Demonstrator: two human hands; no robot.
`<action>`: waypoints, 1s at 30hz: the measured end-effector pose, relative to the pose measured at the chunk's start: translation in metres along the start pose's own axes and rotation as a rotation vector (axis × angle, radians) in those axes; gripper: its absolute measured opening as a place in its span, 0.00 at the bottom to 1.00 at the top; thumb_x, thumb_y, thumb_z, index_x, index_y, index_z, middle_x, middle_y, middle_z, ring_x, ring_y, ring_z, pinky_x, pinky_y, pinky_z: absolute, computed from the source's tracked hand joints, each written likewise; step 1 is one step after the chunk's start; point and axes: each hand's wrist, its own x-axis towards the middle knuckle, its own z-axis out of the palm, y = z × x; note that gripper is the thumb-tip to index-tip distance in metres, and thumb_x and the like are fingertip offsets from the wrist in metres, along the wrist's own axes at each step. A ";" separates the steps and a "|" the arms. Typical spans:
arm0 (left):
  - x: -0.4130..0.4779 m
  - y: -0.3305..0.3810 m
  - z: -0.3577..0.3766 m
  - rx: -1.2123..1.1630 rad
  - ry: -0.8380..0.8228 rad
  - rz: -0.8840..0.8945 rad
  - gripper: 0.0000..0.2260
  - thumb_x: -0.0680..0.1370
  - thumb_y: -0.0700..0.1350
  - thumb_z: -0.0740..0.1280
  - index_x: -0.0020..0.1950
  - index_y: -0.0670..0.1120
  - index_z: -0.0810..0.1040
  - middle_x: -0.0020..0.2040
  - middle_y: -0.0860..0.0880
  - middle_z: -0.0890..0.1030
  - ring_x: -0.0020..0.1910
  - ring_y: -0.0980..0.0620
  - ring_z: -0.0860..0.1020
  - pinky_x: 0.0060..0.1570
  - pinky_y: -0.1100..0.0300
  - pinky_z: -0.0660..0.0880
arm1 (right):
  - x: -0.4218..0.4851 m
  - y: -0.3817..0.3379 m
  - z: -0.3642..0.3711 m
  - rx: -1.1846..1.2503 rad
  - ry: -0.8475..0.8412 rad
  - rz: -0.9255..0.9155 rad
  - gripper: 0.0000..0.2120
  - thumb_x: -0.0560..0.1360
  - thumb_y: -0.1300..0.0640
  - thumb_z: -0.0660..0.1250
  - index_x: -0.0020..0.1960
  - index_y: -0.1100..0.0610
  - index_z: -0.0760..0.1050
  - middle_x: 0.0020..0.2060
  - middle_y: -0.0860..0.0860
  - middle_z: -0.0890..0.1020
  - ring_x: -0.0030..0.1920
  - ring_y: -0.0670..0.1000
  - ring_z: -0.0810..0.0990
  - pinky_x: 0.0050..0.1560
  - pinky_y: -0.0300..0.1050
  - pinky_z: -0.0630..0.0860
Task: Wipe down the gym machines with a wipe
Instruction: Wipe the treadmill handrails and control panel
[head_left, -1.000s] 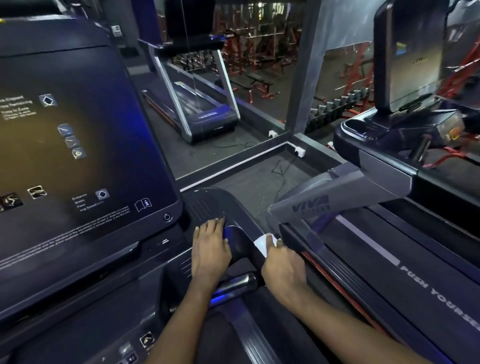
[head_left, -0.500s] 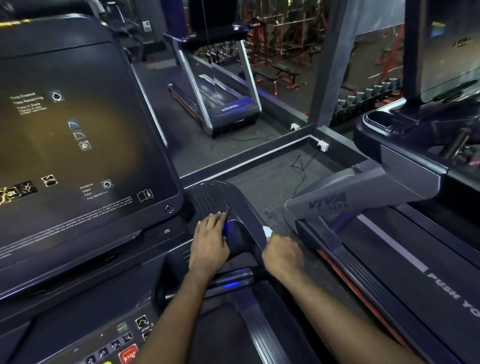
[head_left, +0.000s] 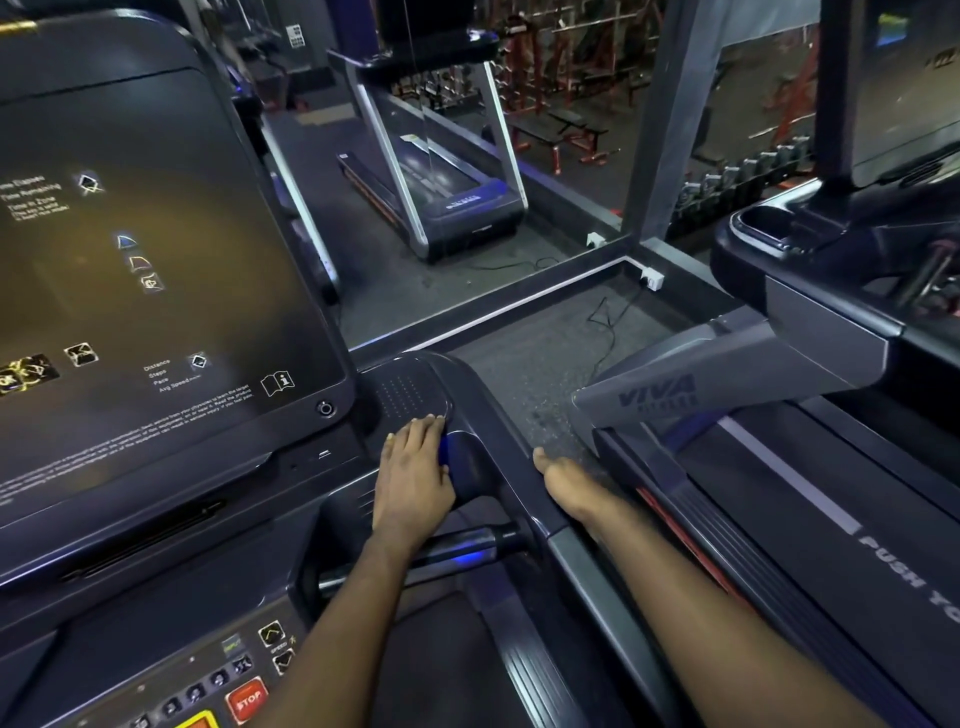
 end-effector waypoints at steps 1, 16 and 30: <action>0.000 0.000 0.000 -0.002 -0.006 0.000 0.31 0.72 0.39 0.69 0.75 0.43 0.70 0.73 0.47 0.72 0.72 0.46 0.68 0.75 0.46 0.62 | -0.004 0.001 0.000 0.036 -0.011 0.006 0.29 0.86 0.42 0.50 0.77 0.61 0.65 0.77 0.57 0.66 0.77 0.56 0.65 0.74 0.47 0.60; -0.003 -0.001 -0.003 -0.039 -0.036 0.002 0.33 0.72 0.35 0.67 0.78 0.45 0.66 0.76 0.47 0.69 0.76 0.48 0.64 0.78 0.46 0.57 | 0.004 0.005 0.002 -0.167 -0.039 -0.008 0.31 0.85 0.40 0.46 0.78 0.59 0.64 0.78 0.58 0.64 0.78 0.57 0.62 0.75 0.47 0.59; 0.001 -0.009 -0.012 -0.109 0.016 0.014 0.33 0.67 0.30 0.62 0.73 0.45 0.75 0.69 0.51 0.76 0.70 0.48 0.72 0.67 0.50 0.71 | -0.001 -0.001 0.057 -0.827 0.066 -0.244 0.40 0.83 0.35 0.44 0.81 0.58 0.32 0.79 0.57 0.30 0.81 0.59 0.36 0.80 0.55 0.40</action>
